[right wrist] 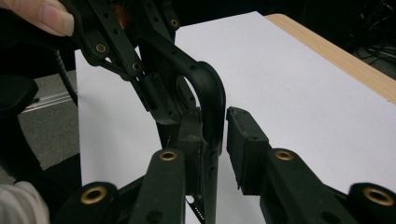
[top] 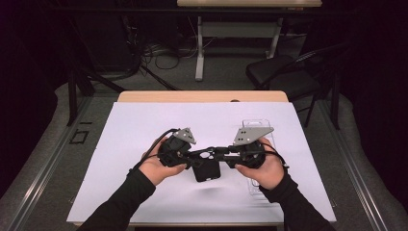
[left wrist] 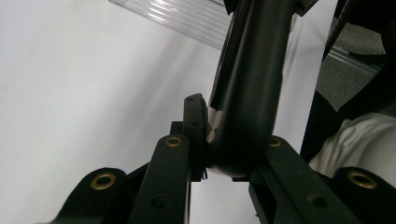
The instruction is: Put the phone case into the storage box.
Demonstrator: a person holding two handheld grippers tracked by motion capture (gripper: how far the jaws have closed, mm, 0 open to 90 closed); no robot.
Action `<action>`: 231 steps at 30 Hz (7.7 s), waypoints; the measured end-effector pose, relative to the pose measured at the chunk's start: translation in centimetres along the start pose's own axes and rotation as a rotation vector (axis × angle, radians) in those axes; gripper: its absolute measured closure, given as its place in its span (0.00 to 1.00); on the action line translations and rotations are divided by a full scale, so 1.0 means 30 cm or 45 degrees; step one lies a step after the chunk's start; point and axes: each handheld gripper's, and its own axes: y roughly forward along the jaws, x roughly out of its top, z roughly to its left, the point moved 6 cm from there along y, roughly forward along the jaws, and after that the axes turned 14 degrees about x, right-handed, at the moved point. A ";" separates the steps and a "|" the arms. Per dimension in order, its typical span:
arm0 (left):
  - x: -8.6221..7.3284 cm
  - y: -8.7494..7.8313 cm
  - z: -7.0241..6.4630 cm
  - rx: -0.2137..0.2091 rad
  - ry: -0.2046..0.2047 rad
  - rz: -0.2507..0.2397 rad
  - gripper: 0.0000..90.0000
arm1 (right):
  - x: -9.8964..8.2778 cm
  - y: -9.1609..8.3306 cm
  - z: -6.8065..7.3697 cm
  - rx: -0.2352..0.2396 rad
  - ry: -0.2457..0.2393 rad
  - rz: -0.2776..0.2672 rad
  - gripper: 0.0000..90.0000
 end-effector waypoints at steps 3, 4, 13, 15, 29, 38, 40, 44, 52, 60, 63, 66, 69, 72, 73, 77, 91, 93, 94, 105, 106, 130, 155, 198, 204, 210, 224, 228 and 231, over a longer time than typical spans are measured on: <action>0.000 0.002 -0.004 -0.004 0.008 0.000 0.91 | 0.000 0.000 -0.002 0.039 0.006 -0.001 0.85; 0.000 0.002 -0.005 -0.004 0.011 0.001 0.91 | -0.001 0.000 -0.003 0.041 0.009 0.002 0.85; -0.003 0.009 -0.018 -0.013 0.033 0.020 0.91 | -0.004 0.000 0.001 0.073 0.009 0.020 0.86; -0.003 0.012 -0.020 -0.016 0.037 0.021 0.91 | -0.003 -0.001 0.004 0.072 0.004 0.026 0.86; -0.005 0.016 -0.025 -0.021 0.048 0.034 0.91 | -0.003 -0.001 0.014 0.061 -0.012 0.054 0.88; -0.005 0.019 -0.026 -0.015 0.054 0.037 0.90 | -0.005 0.000 0.013 0.036 -0.013 0.069 0.89; -0.005 0.020 -0.026 -0.014 0.053 0.038 0.90 | -0.006 0.001 0.013 0.029 -0.009 0.070 0.89; -0.004 0.022 -0.027 -0.012 0.047 0.035 0.90 | -0.008 0.000 0.012 0.018 0.006 0.068 0.90; -0.003 0.029 -0.031 -0.007 0.039 0.030 0.90 | -0.013 0.000 0.008 -0.005 0.045 0.065 0.90; -0.003 0.031 -0.030 -0.006 0.036 0.028 0.90 | -0.017 0.000 0.007 -0.016 0.064 0.059 0.91; -0.005 0.034 -0.030 -0.007 0.036 0.027 0.90 | -0.019 0.001 0.007 -0.023 0.068 0.056 0.91; -0.006 0.036 -0.030 -0.009 0.027 0.024 0.90 | -0.021 0.002 0.008 -0.034 0.067 0.057 0.91; -0.006 0.037 -0.030 -0.010 0.025 0.023 0.90 | -0.021 0.003 0.008 -0.040 0.068 0.051 0.91; -0.005 0.037 -0.029 -0.008 0.021 0.018 0.90 | -0.021 0.002 0.007 -0.045 0.071 0.047 0.91; -0.004 0.037 -0.029 -0.008 0.019 0.015 0.90 | -0.021 0.002 0.006 -0.048 0.072 0.046 0.91; -0.004 0.037 -0.029 -0.009 0.015 0.016 0.90 | -0.020 0.002 0.005 -0.051 0.080 0.043 0.92; 0.001 0.042 -0.027 -0.010 0.006 0.008 0.85 | -0.012 -0.007 0.000 -0.067 0.090 0.020 0.92; 0.002 0.042 -0.028 -0.013 -0.002 0.004 0.84 | -0.011 -0.009 -0.001 -0.069 0.089 0.020 0.92; 0.002 0.042 -0.028 -0.015 -0.006 0.002 0.83 | -0.011 -0.009 -0.002 -0.071 0.091 0.020 0.92; 0.005 0.038 -0.022 -0.016 -0.053 -0.068 0.62 | -0.004 -0.029 -0.015 -0.088 0.086 0.000 0.92; 0.005 0.037 -0.021 -0.013 -0.053 -0.077 0.60 | -0.003 -0.032 -0.017 -0.088 0.084 -0.002 0.92; -0.070 0.010 0.045 0.096 -0.147 -0.144 0.47 | 0.005 -0.145 -0.082 -0.157 0.065 -0.029 0.92; -0.252 -0.033 0.174 0.231 -0.441 -0.210 0.26 | 0.037 -0.232 -0.135 -0.211 0.061 -0.079 0.92; -0.328 -0.033 0.191 0.265 -0.480 -0.177 0.15 | -0.009 -0.451 -0.217 -0.370 0.053 -0.093 0.92; -0.330 -0.029 0.189 0.253 -0.471 -0.167 0.15 | -0.025 -0.482 -0.231 -0.397 0.062 -0.097 0.92; -0.331 -0.026 0.188 0.259 -0.459 -0.166 0.15 | -0.042 -0.502 -0.247 -0.418 0.070 -0.095 0.92; -0.333 -0.019 0.186 0.253 -0.467 -0.161 0.15 | -0.068 -0.502 -0.298 -0.448 0.073 -0.085 0.92; -0.334 -0.018 0.188 0.255 -0.464 -0.161 0.15 | -0.069 -0.496 -0.317 -0.452 0.071 -0.091 0.92; -0.335 -0.016 0.187 0.254 -0.465 -0.162 0.15 | -0.073 -0.493 -0.333 -0.456 0.066 -0.092 0.92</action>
